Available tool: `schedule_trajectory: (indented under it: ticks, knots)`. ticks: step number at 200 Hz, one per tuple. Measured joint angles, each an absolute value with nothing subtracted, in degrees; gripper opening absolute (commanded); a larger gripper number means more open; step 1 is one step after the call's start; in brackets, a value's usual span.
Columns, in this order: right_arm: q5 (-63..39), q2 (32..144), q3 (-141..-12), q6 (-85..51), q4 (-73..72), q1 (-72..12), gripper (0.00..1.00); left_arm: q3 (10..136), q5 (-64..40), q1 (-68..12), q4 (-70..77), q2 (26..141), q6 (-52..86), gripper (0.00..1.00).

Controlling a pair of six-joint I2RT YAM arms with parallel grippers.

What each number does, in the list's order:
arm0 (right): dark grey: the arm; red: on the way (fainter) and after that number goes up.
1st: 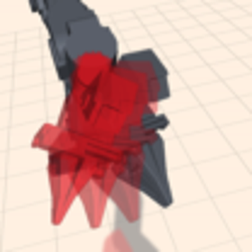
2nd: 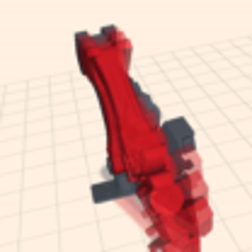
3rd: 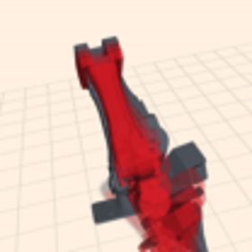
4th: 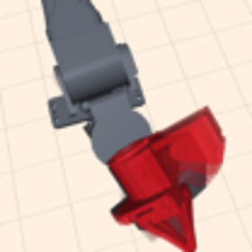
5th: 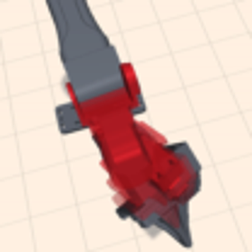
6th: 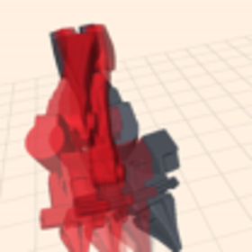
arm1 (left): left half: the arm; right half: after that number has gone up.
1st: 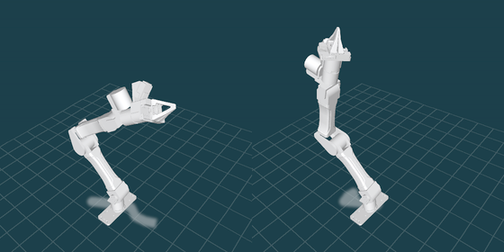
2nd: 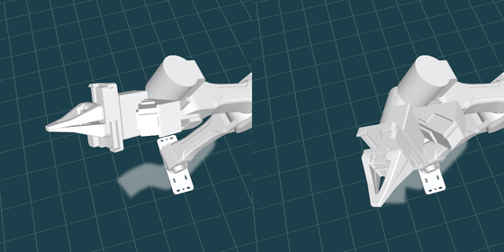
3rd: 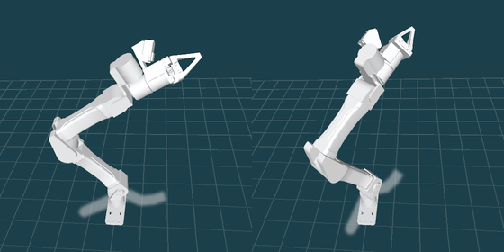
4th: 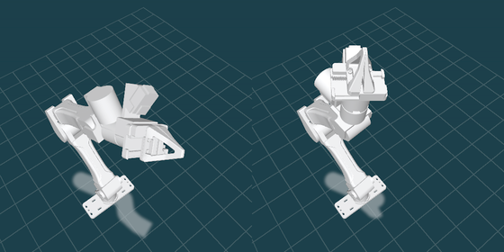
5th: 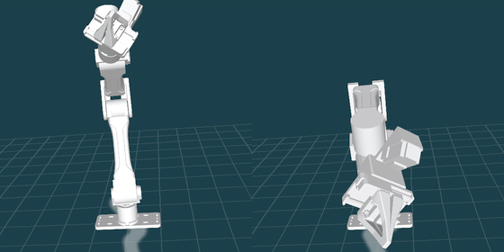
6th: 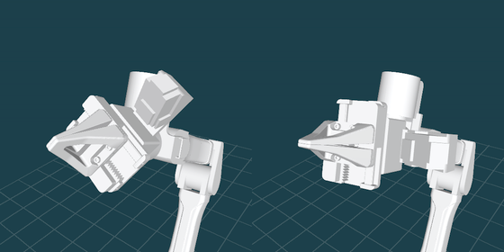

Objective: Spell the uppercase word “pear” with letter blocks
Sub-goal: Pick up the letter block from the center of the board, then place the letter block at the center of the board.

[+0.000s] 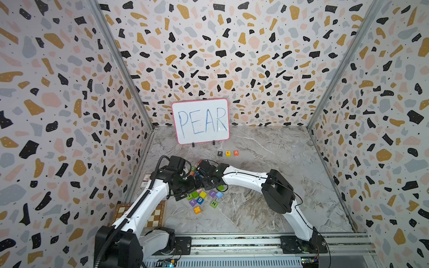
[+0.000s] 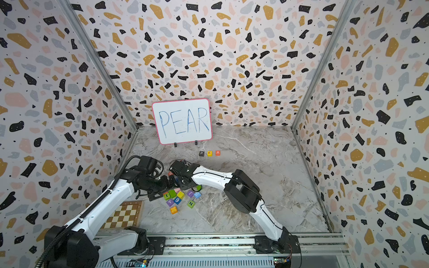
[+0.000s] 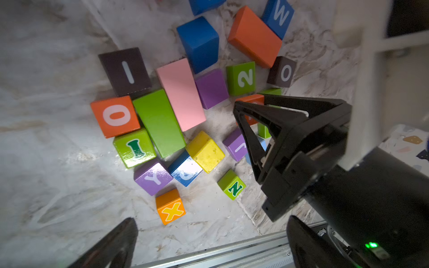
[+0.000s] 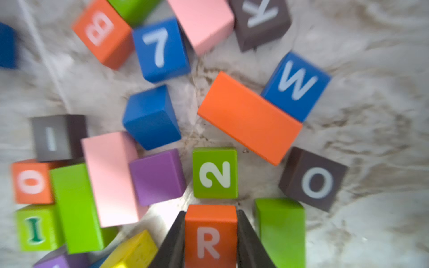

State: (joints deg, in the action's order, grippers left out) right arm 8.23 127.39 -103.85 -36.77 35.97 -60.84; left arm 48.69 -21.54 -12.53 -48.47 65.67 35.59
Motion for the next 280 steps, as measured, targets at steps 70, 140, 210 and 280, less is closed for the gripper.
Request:
schedule_trajectory:
  ticks: [70, 140, 210, 280]
  knots:
    - [10.2, 115.9, -94.0, -35.9, 33.2, -52.5, 0.3, 49.8, -26.6, -15.2, -39.7, 67.9, 40.8, 0.99]
    - [10.9, 115.0, -90.8, -32.0, 29.7, -39.9, 0.3, 59.3, -27.0, -20.4, -34.8, 80.5, 41.6, 0.99]
    - [10.7, 122.5, -95.6, -27.3, 26.7, -32.3, 0.3, 66.8, -28.2, -21.0, -33.8, 90.1, 39.0, 0.99]
    - [9.5, 128.0, -99.9, -25.8, 26.8, -28.6, 0.3, 71.2, -29.5, -21.2, -32.8, 96.2, 36.9, 0.99]
